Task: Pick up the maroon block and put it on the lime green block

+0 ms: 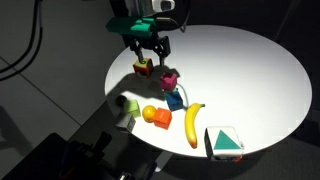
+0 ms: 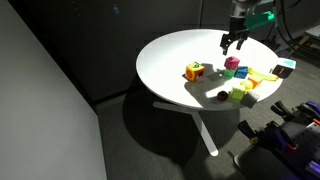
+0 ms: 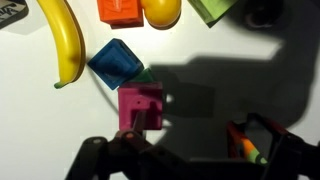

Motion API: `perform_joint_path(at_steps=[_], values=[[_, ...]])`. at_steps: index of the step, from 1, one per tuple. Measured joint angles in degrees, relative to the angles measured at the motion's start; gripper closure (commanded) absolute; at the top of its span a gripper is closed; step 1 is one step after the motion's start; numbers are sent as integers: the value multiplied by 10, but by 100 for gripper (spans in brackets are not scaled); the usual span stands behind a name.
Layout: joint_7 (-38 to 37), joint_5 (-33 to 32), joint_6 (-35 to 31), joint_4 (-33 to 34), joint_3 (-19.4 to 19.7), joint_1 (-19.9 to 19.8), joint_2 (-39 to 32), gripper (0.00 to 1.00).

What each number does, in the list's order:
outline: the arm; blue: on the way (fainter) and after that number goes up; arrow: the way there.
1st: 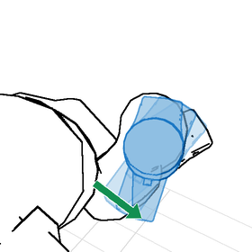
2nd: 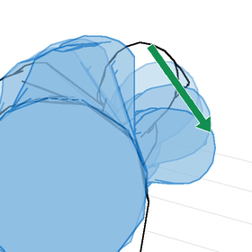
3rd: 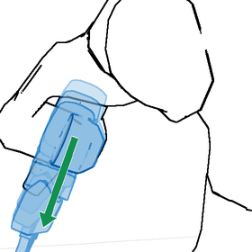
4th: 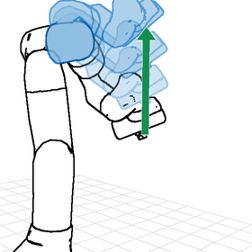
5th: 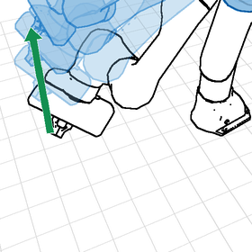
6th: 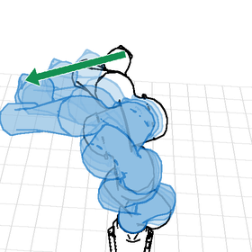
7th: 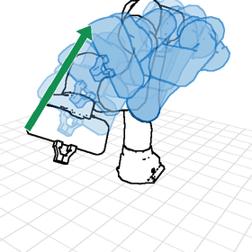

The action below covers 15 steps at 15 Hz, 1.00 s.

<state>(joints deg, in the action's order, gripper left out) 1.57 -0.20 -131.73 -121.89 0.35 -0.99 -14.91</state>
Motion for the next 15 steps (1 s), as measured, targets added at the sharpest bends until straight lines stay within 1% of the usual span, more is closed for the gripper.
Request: perform_joint_path(at_steps=[6,10,15], values=[[0,5,68,-19,-14,5,51,0],[12,21,106,-31,-23,9,87,0],[12,24,117,-50,-27,18,134,0]])
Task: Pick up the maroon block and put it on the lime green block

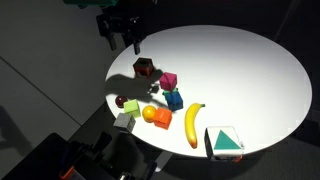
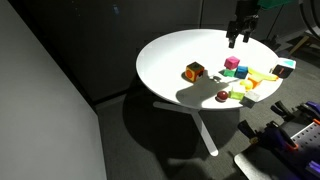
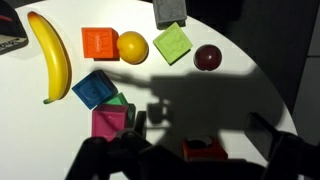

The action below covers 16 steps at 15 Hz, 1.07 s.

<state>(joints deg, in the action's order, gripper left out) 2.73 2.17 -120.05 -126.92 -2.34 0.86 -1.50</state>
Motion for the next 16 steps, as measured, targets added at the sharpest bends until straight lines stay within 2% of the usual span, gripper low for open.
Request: perform_joint_path(at_steps=[8,16], values=[[-22,-1,-23,-35,0,2,64,0],[-23,-1,-25,-40,0,2,68,0]])
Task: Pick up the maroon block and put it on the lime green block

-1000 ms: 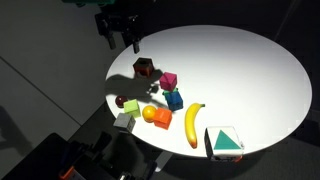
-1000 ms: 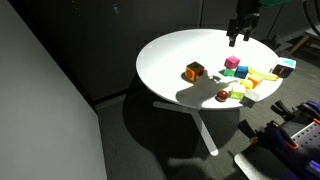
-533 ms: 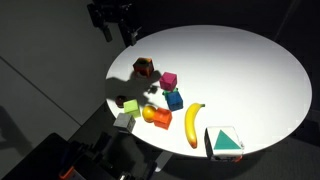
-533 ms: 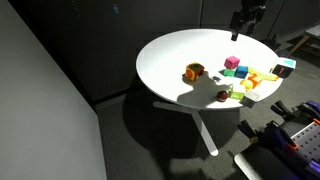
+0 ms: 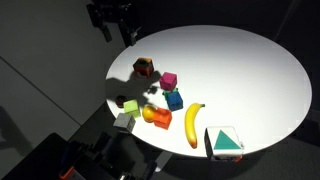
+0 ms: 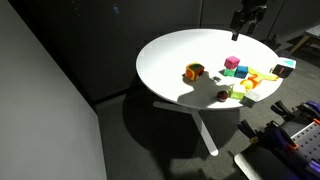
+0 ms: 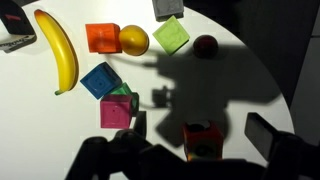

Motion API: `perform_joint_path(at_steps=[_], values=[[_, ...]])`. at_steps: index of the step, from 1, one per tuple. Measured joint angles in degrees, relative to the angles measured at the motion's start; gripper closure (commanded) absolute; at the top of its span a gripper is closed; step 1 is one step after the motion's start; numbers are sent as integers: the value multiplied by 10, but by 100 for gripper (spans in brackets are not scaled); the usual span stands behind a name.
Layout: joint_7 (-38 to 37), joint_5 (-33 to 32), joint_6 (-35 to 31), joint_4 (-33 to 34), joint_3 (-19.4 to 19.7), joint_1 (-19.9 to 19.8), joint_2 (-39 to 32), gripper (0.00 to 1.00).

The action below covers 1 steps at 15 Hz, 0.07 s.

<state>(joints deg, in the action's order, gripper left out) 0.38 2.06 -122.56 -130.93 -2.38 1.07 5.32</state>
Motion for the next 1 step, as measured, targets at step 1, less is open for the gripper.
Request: perform_joint_path(at_steps=[1], values=[[0,0,0,0,0,0,0,0]])
